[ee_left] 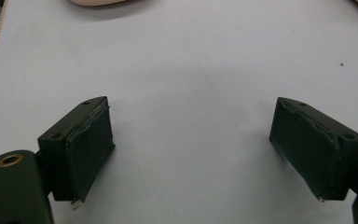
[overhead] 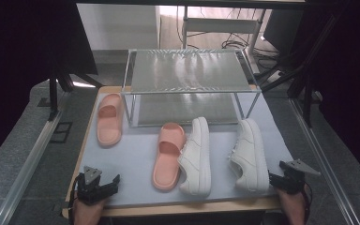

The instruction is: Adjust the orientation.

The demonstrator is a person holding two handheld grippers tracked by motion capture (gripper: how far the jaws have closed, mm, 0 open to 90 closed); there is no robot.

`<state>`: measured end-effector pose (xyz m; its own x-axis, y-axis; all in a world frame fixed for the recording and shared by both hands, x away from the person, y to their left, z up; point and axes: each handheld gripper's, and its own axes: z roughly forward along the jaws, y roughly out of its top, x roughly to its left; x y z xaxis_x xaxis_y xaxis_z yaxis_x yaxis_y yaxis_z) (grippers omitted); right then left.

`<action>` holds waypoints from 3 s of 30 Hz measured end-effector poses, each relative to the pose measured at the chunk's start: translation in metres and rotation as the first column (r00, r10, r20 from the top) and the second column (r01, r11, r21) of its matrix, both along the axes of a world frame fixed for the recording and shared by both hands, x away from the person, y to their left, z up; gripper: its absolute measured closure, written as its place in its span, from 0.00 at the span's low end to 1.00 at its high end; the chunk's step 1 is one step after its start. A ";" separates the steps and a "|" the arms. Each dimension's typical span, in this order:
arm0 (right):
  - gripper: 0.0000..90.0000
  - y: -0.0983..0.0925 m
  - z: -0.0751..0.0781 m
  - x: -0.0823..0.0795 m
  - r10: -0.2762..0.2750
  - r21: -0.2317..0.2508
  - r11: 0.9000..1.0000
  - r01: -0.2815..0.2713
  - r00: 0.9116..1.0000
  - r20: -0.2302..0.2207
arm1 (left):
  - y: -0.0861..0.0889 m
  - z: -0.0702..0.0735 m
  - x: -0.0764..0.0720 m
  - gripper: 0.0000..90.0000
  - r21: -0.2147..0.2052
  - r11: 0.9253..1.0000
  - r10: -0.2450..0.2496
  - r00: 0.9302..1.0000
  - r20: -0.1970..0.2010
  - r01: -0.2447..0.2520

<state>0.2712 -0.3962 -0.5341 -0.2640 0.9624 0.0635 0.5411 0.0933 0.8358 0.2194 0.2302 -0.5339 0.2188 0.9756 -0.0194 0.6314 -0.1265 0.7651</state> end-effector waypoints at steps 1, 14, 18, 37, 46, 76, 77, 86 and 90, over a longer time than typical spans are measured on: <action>0.18 0.000 0.000 0.000 0.000 0.000 1.000 0.000 1.000 0.000 | -0.001 0.000 0.000 0.15 0.003 1.000 0.005 1.000 -0.003 -0.005; 0.18 0.000 0.000 0.000 0.002 -0.002 1.000 -0.002 1.000 0.000 | 0.000 0.002 0.003 0.15 0.005 1.000 -0.015 1.000 -0.018 0.015; 0.18 0.000 0.000 0.000 0.002 -0.002 1.000 -0.002 1.000 0.000 | 0.000 0.001 0.003 0.15 0.000 1.000 -0.008 1.000 -0.016 0.008; 0.18 0.000 0.000 0.000 0.003 -0.003 1.000 -0.003 1.000 0.000 | 0.002 0.006 0.003 0.20 -0.009 1.000 -0.009 0.999 -0.037 0.008; 0.18 0.000 0.000 0.000 0.002 -0.003 1.000 -0.002 1.000 0.000 | 0.001 0.023 0.008 0.22 -0.089 0.995 -0.051 0.999 -0.013 0.050; 0.18 0.000 0.000 0.000 0.002 -0.002 1.000 -0.002 1.000 0.000 | 0.009 0.049 0.103 0.25 -0.016 0.998 -0.064 0.998 0.026 0.065; 0.18 0.000 0.000 0.000 0.002 -0.002 1.000 -0.002 1.000 0.000 | 0.009 0.049 0.107 0.27 -0.011 0.998 -0.064 0.998 0.026 0.064; 0.18 0.000 0.000 0.000 0.003 -0.004 1.000 -0.003 1.000 0.000 | 0.011 0.049 0.149 0.44 0.013 0.999 -0.041 0.999 0.022 0.041; 0.18 0.000 0.000 0.000 0.003 -0.004 1.000 -0.003 1.000 0.000 | 0.012 0.050 0.165 0.50 0.027 0.999 -0.023 1.000 0.017 0.023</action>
<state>0.2712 -0.3965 -0.5342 -0.2666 0.9619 0.0597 0.5406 0.0980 0.8355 0.3843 0.2418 -0.4835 0.2414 0.9704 0.0109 0.6149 -0.1616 0.7718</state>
